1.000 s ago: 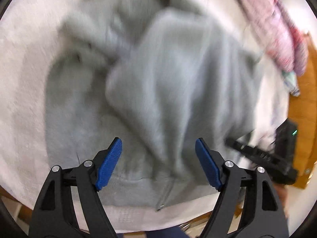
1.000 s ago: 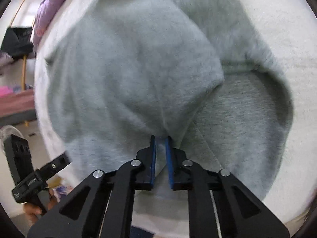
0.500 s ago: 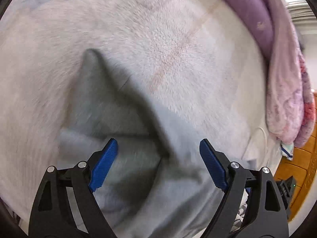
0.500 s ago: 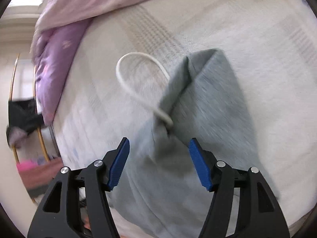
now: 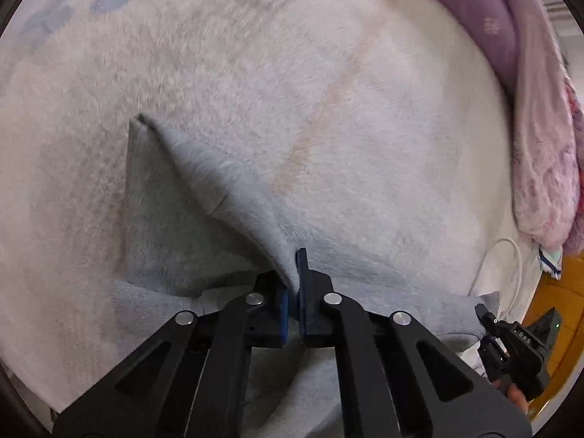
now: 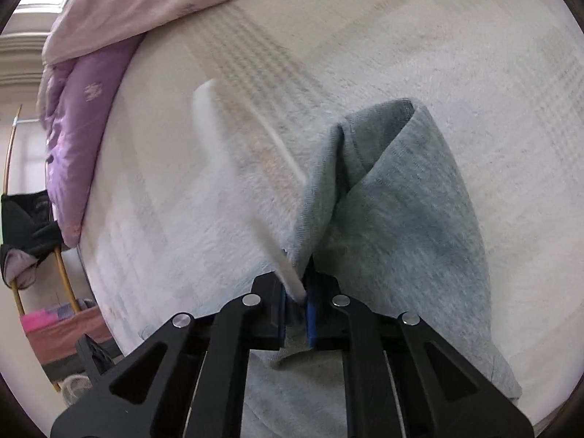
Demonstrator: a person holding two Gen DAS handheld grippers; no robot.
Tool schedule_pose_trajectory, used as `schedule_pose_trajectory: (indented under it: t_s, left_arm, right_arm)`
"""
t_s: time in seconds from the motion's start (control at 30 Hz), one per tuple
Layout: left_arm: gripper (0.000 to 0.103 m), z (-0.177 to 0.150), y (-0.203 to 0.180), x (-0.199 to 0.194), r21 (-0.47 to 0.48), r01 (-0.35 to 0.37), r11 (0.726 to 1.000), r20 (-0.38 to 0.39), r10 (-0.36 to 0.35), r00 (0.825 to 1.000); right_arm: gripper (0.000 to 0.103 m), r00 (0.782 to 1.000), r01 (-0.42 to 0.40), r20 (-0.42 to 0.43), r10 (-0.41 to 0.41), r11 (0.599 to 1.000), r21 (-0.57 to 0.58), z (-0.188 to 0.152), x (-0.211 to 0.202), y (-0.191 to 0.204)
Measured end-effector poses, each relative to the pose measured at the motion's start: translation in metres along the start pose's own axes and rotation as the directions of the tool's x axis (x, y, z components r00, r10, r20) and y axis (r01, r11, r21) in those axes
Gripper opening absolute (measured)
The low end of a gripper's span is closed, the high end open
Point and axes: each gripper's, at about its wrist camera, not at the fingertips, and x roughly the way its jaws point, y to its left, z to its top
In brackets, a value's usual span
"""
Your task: Fold large clothes
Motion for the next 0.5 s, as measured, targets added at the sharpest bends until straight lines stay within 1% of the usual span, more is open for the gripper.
schedule_pose_trajectory:
  t_s: [0.1, 0.13, 0.2, 0.27, 0.37, 0.4, 0.43, 0.5]
  left_arm:
    - [0.003, -0.01, -0.002, -0.023, 0.021, 0.026, 0.999, 0.045, -0.026, 0.999]
    - [0.003, -0.016, -0.001, -0.035, 0.025, 0.041, 0.999, 0.06, -0.043, 0.997]
    - [0.003, -0.027, 0.0, -0.054, 0.03, 0.079, 0.996, 0.079, -0.081, 0.994]
    - [0.003, -0.048, 0.003, -0.078, 0.047, 0.11, 0.993, 0.098, -0.114, 0.989]
    - [0.003, -0.087, 0.011, -0.106, 0.043, 0.157, 0.987, 0.096, -0.161, 0.982]
    - [0.003, -0.1, 0.017, -0.114, 0.043, 0.165, 0.985, 0.091, -0.168, 0.982]
    - [0.003, -0.118, 0.029, -0.125, 0.044, 0.163, 0.986, 0.086, -0.167, 0.982]
    - [0.003, -0.148, 0.041, -0.137, 0.048, 0.156, 0.987, 0.075, -0.159, 0.984]
  right_arm:
    - [0.007, 0.999, -0.036, 0.024, 0.036, 0.999, -0.03, -0.008, -0.022, 0.003]
    - [0.007, 0.998, -0.046, 0.033, 0.047, 0.998, -0.041, -0.017, -0.031, 0.008]
    - [0.007, 0.996, -0.078, 0.047, 0.081, 0.995, -0.068, -0.033, -0.056, 0.004]
    - [0.007, 0.993, -0.104, 0.051, 0.109, 0.991, -0.085, -0.054, -0.085, -0.002]
    - [0.007, 0.991, -0.127, 0.036, 0.131, 0.986, -0.105, -0.086, -0.116, -0.015]
    - [0.007, 0.991, -0.132, 0.022, 0.135, 0.986, -0.103, -0.102, -0.125, -0.022]
    - [0.007, 0.991, -0.134, 0.015, 0.137, 0.986, -0.101, -0.11, -0.127, -0.022]
    - [0.007, 0.991, -0.131, -0.014, 0.13, 0.987, -0.094, -0.139, -0.139, -0.033]
